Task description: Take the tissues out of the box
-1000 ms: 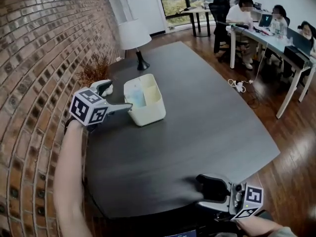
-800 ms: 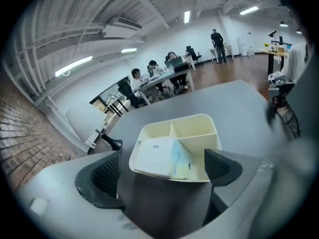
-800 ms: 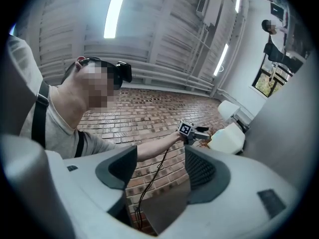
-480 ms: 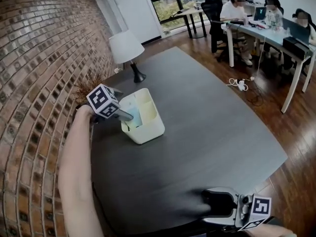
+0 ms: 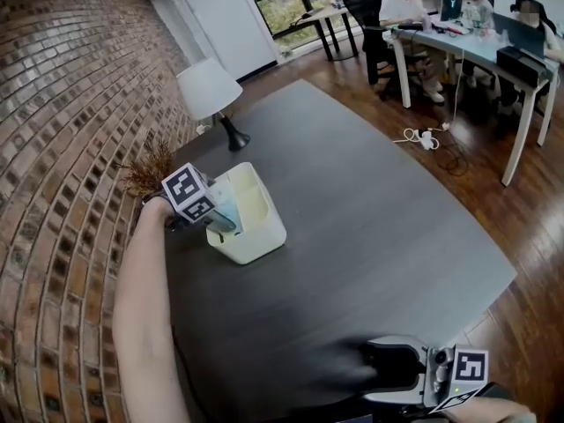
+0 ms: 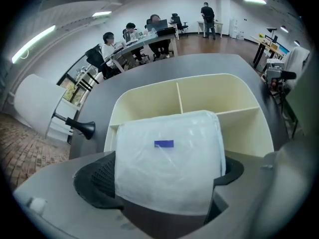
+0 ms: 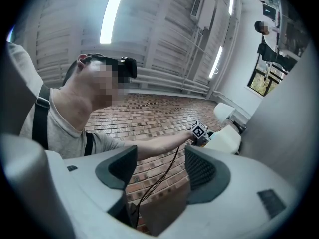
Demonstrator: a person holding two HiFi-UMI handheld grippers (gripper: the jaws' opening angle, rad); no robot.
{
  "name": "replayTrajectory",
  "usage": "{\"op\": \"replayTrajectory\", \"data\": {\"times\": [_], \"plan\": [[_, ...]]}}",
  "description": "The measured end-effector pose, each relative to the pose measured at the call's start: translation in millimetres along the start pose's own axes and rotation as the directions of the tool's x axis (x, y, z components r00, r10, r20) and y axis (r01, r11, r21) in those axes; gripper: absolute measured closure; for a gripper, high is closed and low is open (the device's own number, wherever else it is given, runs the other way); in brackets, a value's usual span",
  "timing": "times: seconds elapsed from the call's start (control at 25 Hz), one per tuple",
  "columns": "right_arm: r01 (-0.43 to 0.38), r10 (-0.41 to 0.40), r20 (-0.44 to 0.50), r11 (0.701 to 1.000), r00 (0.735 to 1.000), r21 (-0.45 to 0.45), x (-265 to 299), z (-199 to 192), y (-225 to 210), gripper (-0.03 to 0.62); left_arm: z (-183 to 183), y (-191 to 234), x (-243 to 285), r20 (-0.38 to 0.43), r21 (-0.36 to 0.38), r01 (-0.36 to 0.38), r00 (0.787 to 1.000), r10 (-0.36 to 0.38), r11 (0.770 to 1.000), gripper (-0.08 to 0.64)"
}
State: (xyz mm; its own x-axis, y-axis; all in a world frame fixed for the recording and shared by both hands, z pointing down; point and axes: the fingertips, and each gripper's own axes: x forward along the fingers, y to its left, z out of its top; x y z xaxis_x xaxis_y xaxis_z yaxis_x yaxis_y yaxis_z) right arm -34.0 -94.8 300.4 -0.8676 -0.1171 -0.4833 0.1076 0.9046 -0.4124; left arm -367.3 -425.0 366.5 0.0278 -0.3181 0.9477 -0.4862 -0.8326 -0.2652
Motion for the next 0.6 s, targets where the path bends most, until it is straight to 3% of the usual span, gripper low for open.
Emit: {"op": "replayTrajectory", "data": {"times": [0.36, 0.6], "plan": [[0.003, -0.003, -0.013, 1.0, 1.0, -0.008, 0.3, -5.0, -1.5, 0.279, 5.7, -0.3, -12.2, -0.005, 0.065, -0.117, 0.993, 0.118, 0.991, 0.04], [-0.009, 0.008, -0.035, 1.0, 0.999, -0.021, 2.9, -11.4, 4.9, 0.279, 6.9, 6.4, -50.0, 0.029, 0.038, -0.2, 0.979, 0.199, 0.979, 0.041]]}}
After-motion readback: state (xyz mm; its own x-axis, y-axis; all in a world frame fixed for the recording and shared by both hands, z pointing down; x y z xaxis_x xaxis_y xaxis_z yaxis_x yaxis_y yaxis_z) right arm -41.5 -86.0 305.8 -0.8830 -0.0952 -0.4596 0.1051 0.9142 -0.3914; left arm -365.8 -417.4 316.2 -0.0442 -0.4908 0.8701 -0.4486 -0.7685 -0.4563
